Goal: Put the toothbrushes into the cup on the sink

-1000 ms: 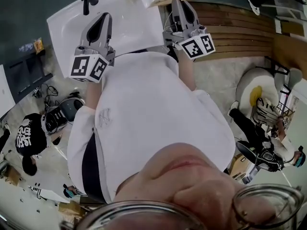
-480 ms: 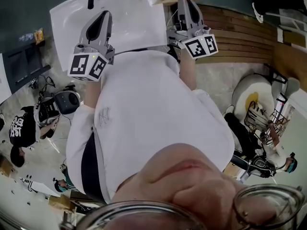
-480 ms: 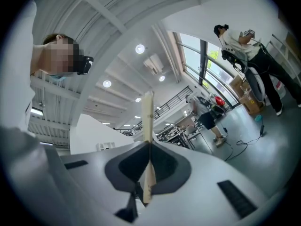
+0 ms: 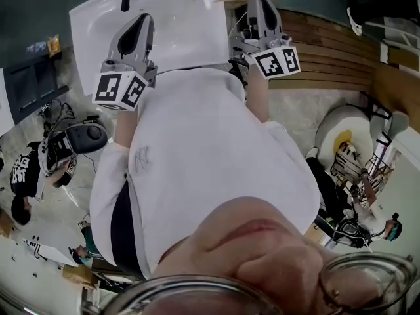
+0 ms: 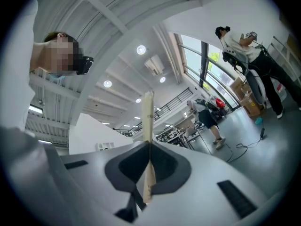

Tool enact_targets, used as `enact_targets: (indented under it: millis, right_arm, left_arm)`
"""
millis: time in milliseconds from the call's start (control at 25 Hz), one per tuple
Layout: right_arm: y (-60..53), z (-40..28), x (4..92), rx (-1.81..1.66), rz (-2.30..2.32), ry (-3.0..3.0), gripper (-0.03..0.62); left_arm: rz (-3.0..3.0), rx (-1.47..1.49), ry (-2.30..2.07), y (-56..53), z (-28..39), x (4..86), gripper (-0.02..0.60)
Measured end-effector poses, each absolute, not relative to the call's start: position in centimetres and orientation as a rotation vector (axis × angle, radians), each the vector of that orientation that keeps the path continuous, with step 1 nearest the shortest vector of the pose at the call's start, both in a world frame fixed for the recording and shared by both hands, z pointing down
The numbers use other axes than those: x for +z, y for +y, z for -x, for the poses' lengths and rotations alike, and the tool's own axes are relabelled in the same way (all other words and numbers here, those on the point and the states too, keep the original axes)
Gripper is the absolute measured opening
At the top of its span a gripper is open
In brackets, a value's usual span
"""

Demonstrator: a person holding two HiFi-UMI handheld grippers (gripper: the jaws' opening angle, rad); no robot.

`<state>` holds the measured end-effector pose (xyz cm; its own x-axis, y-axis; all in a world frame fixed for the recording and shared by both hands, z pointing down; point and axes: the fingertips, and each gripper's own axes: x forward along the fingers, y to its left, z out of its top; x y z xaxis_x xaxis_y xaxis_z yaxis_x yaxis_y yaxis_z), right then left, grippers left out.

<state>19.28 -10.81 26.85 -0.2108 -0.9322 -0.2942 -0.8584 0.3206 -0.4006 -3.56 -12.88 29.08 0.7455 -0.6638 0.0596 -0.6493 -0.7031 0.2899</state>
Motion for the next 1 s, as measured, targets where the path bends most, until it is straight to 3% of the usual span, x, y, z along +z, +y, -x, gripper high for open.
enact_targets:
  millis: [1000]
  right_arm:
    - [-21.2, -17.6, 27.8, -0.183, 1.482, 2.33, 0.012]
  left_arm:
    - [-2.541, -0.023, -1.248, -15.9, 6.9, 29.8, 0.002]
